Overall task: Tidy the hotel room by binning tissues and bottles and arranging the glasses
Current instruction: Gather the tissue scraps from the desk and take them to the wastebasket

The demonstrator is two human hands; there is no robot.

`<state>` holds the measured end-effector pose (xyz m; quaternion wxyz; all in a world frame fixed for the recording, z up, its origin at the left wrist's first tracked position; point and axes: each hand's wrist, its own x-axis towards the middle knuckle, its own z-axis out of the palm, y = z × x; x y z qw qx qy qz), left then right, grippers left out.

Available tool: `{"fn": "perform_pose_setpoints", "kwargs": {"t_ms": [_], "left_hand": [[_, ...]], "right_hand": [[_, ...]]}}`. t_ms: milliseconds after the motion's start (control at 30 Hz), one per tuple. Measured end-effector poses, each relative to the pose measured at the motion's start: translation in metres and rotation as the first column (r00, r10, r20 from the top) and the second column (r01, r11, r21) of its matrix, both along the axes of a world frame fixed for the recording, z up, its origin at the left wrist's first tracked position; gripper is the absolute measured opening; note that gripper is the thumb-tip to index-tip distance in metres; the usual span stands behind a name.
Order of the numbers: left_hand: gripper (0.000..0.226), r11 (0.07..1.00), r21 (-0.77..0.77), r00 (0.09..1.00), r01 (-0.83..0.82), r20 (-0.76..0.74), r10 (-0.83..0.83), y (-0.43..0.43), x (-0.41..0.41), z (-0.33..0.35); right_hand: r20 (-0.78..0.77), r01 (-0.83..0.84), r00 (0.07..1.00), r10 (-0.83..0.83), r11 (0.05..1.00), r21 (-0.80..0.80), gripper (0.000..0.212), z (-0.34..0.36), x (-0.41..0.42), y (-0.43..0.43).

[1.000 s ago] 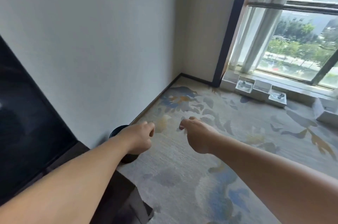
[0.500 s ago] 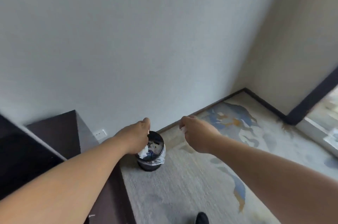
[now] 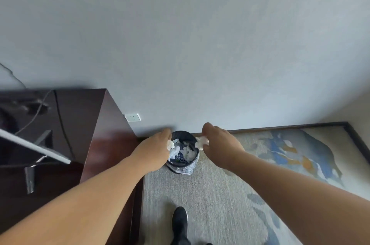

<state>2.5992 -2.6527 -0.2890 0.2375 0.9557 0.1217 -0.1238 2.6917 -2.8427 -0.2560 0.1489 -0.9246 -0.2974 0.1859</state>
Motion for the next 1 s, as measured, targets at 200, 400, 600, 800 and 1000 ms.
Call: {"fn": "perform_pose_setpoints", "kwargs": {"t_ms": [200,400,600,800,1000], "left_hand": [[0.018,0.996,-0.019,0.994,-0.089,-0.067,0.088,0.017,0.038,-0.04],[0.028,0.988,-0.042,0.984,-0.147,-0.109,0.142,0.04,0.077,-0.076],[0.048,0.977,-0.11,0.98,-0.183,-0.1,0.172,0.055,0.108,-0.094],[0.043,0.979,-0.068,0.971,-0.194,-0.152,0.182,0.068,0.109,-0.096],[0.039,0.981,-0.076,0.976,-0.176,-0.141,0.164,0.063,0.111,-0.084]], "right_hand": [[-0.024,-0.025,0.999,0.024,0.999,-0.043,0.022,-0.036,0.043,0.027],[-0.065,-0.026,0.998,0.02,0.996,-0.09,0.022,-0.073,0.08,0.061],[-0.068,0.014,0.997,-0.02,0.996,-0.084,0.024,-0.088,0.111,0.085],[-0.095,0.005,0.995,-0.016,0.993,-0.12,0.03,-0.092,0.117,0.082],[-0.09,0.003,0.996,-0.013,0.994,-0.106,0.03,-0.079,0.11,0.07]]}}
